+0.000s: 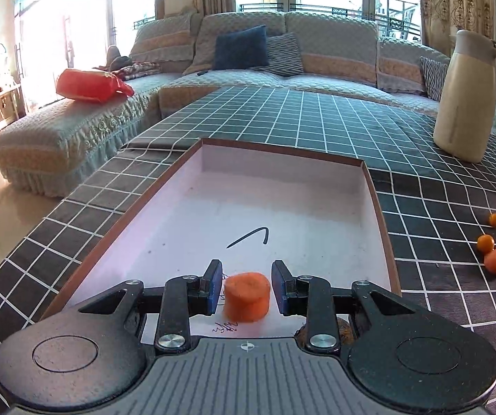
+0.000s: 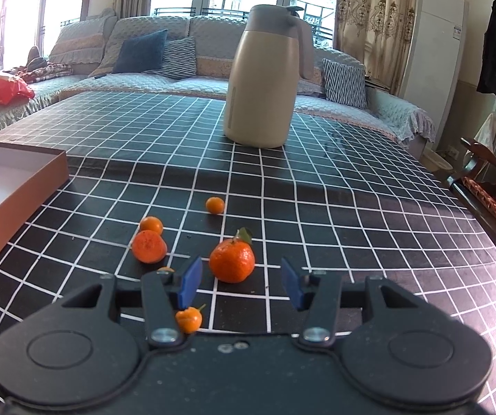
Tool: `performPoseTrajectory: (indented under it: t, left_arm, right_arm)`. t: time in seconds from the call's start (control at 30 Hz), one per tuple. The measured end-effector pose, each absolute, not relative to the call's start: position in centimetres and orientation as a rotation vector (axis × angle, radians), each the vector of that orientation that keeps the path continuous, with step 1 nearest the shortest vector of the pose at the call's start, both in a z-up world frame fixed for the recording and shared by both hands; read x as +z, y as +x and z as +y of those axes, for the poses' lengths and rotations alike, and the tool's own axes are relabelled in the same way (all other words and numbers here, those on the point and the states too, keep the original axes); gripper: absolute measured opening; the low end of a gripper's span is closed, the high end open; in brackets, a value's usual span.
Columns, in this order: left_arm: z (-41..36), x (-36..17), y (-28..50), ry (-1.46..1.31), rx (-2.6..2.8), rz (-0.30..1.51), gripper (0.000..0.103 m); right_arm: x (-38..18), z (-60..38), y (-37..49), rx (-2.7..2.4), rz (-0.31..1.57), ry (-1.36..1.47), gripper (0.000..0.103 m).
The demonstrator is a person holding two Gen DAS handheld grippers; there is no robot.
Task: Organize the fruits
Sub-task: 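Carry the orange slice into the white box and open the left tool, then grasp a small kumquat with the right tool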
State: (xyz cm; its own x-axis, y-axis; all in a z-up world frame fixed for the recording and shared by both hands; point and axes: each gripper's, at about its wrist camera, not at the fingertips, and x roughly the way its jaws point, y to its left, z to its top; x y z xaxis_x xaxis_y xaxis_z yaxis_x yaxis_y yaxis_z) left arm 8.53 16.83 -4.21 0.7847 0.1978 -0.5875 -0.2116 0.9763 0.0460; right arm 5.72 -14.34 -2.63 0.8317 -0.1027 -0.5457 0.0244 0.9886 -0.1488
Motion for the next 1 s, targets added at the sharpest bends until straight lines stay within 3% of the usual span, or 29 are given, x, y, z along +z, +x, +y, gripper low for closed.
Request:
performPoseTrajectory:
  t: [0.13,0.2,0.23,0.27,1.0]
  left_arm:
    - [16.9,-3.9,8.2,-0.033,0.216,0.628,0.035]
    - [16.9,-3.4,8.0,-0.038,0.226,0.61,0.064]
    - [16.8,-3.1,7.6,-0.034,0.246,0.583,0.085]
    - [16.7,-2.7,7.3,-0.027,0.261,0.557,0.09]
    - [17.8,0.4,3.6,-0.087,0.229,0.493,0.091]
  right_arm:
    - [-2.6,-14.1,5.6,-0.065,0.581,-0.143,0.05]
    - [-2.7,-14.0,5.5,-0.066,0.586,-0.143,0.05]
    - [-2.8,-14.1,5.4,-0.065,0.591,-0.142,0.05]
    - [-2.9,-14.0,5.4,-0.065,0.594,-0.143,0.051]
    - [-5.7,-12.2,5.0,0.018,0.661,-0.179,0.045]
